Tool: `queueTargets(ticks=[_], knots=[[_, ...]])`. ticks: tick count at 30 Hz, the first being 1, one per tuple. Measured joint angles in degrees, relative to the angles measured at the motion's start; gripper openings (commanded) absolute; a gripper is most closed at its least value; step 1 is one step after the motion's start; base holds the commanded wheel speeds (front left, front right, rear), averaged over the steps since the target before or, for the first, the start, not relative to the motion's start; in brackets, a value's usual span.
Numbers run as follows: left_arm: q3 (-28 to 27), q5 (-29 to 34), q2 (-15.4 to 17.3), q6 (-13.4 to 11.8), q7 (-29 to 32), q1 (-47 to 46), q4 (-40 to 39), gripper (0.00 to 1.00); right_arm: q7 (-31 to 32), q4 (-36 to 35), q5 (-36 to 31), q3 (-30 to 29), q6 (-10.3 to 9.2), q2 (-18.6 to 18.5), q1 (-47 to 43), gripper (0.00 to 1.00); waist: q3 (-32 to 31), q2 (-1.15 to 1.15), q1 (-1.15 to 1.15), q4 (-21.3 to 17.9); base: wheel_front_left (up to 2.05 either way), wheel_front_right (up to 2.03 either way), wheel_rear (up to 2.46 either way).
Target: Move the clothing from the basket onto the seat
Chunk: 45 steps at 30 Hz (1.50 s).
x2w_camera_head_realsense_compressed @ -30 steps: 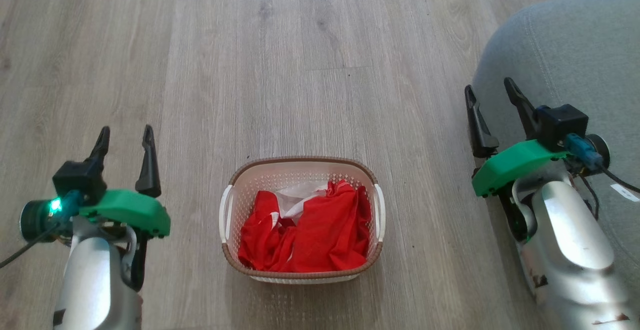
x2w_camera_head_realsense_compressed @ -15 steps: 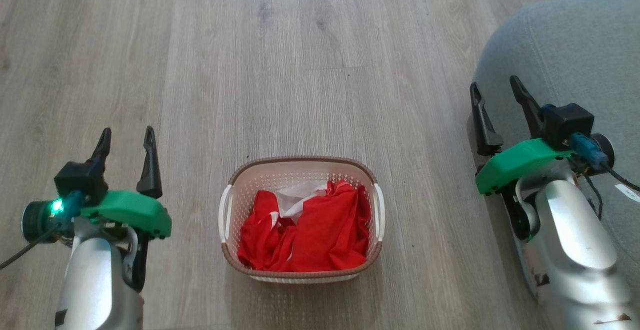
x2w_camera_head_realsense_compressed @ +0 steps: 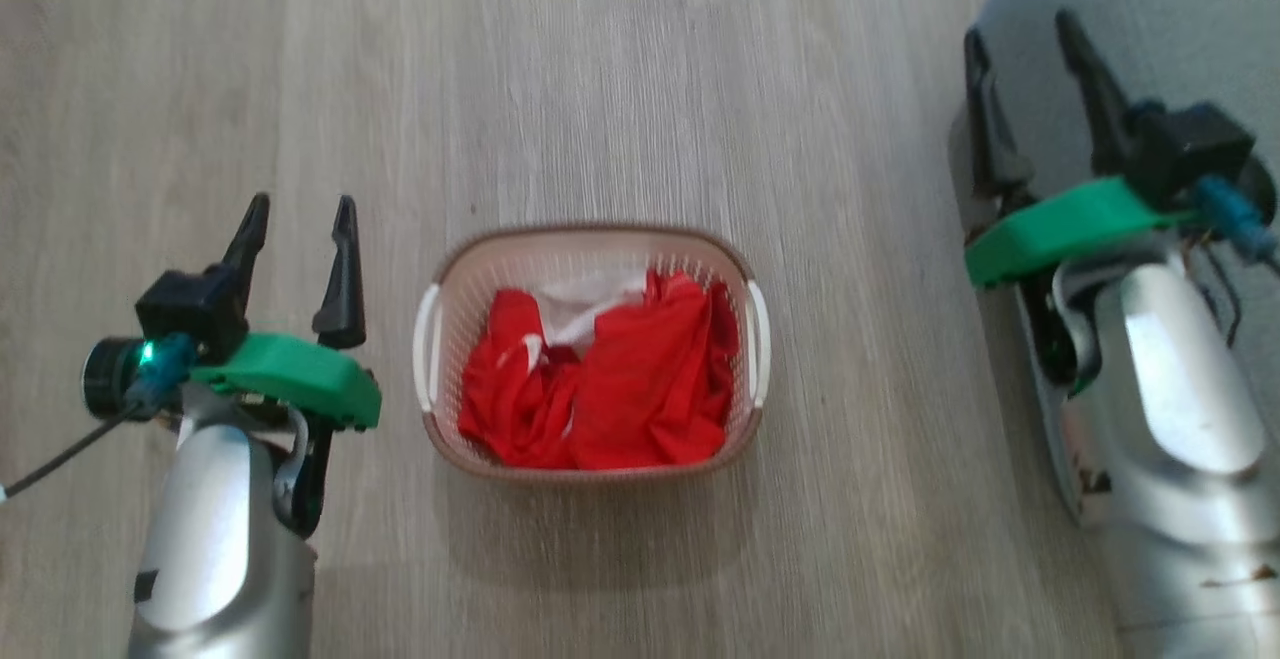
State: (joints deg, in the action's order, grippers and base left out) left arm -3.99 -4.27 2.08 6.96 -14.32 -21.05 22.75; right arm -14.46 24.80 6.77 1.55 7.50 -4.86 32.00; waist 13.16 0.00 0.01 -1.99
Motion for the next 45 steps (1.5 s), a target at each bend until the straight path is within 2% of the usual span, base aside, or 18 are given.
queueTargets(ticks=[6, 17, 26, 30, 33, 38, 45], knots=[[2.7, -1.3, 0.0, 0.4, -0.1, -3.0, 0.0, 1.0, 0.0, -2.9, -0.8, -1.6, 0.0, 0.5, 4.9, 1.0, 7.6, 0.0, 0.01, -0.7, 0.0, 0.0, 0.0], [13.6, -3.7, -0.1, 0.5, -0.1, -10.5, 2.9, 1.0, -0.2, -8.9, -1.8, -3.0, 0.0, 0.9, 14.5, 1.0, 23.5, 0.0, 0.01, -2.9, 0.0, 0.0, 0.0], [21.1, -3.9, 0.1, 0.5, -0.1, -19.4, 10.2, 1.0, -0.2, -10.4, -2.8, -2.8, 0.0, 1.0, 19.2, 1.0, 34.1, 0.0, 0.0, -4.8, 0.0, 0.0, 0.0], [25.9, -3.2, 0.3, 0.5, -0.1, -23.3, 14.1, 1.0, -0.3, -10.8, -2.6, -1.3, 0.0, 1.0, 20.3, 1.0, 37.2, -0.01, 0.0, -6.0, 0.0, 0.0, 0.0], [31.2, -0.3, 1.0, 0.5, -0.1, -26.6, 17.9, 1.0, -0.3, -10.6, -2.1, -0.5, 0.0, 1.0, 20.4, 1.0, 38.8, -0.01, 0.0, -7.1, 0.0, 0.0, 0.0], [32.6, 1.9, 1.3, 0.4, -0.1, -29.9, 23.2, 1.0, -0.3, -10.6, -1.0, 1.0, 0.0, 1.0, 20.4, 1.0, 40.1, 0.0, -0.01, -8.8, 0.0, 0.0, 0.0], [33.6, 4.4, 1.8, -3.7, -0.3, -34.9, 32.0, 1.0, -0.3, -11.4, 1.8, 2.8, 0.0, 1.1, 20.6, 1.0, 42.2, 0.0, -0.01, -11.7, 0.0, 0.0, 0.0]])
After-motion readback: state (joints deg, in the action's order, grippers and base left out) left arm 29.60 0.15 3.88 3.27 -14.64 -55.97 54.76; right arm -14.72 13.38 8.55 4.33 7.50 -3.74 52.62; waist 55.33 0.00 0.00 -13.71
